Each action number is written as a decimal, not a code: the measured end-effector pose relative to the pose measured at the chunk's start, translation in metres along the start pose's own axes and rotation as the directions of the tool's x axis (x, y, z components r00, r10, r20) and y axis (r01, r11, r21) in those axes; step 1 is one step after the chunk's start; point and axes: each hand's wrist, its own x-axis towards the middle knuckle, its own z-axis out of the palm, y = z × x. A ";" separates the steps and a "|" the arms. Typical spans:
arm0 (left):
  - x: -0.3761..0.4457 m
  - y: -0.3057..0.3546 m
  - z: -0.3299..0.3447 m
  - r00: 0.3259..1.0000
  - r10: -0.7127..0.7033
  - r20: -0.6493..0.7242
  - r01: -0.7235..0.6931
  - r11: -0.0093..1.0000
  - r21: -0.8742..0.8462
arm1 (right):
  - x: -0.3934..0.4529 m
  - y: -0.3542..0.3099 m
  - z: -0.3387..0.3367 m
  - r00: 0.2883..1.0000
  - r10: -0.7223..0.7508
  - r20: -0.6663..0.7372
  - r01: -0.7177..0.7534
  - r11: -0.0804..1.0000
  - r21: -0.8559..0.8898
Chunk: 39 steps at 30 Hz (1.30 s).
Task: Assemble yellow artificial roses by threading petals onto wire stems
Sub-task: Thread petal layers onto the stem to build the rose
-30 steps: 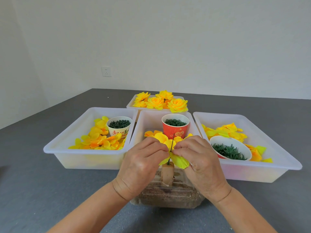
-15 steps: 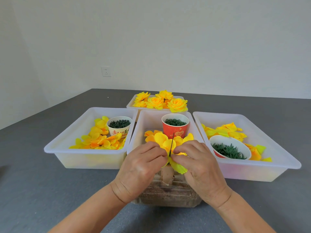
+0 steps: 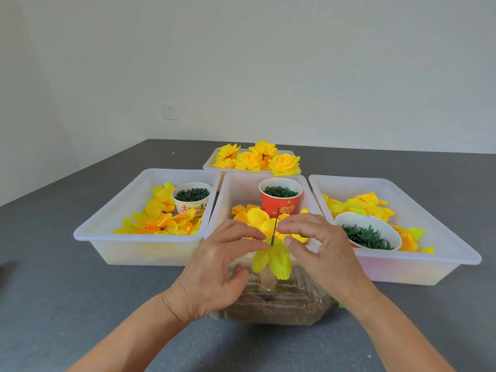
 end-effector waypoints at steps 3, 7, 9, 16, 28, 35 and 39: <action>0.007 0.002 0.000 0.977 -0.182 -0.114 0.159 0.970 -0.185 | 0.003 -0.001 0.002 0.998 0.052 0.039 -0.054 0.997 0.051; 0.018 -0.001 0.008 0.963 -0.261 -0.069 0.245 0.952 -0.181 | 0.006 0.001 0.004 0.992 0.106 0.072 -0.114 0.987 0.117; 0.019 -0.003 0.013 0.957 -0.289 -0.022 0.280 0.941 -0.189 | 0.008 0.002 0.004 0.988 0.115 0.100 -0.128 0.983 0.134; 0.021 -0.010 0.019 0.873 -0.485 0.051 0.456 0.777 -0.435 | 0.014 0.005 0.001 0.976 0.103 0.193 -0.122 0.989 0.089; 0.031 -0.007 0.013 0.857 -0.477 0.194 0.506 0.713 -0.485 | 0.018 0.018 -0.007 0.948 0.299 0.106 -0.317 0.879 0.358; 0.035 -0.007 0.010 0.873 -0.435 0.221 0.488 0.770 -0.411 | 0.030 0.042 -0.013 0.903 0.422 -0.076 -0.369 0.854 0.367; 0.036 -0.009 0.009 0.870 -0.434 0.236 0.494 0.757 -0.428 | 0.033 0.049 -0.008 0.899 0.430 -0.077 -0.387 0.866 0.316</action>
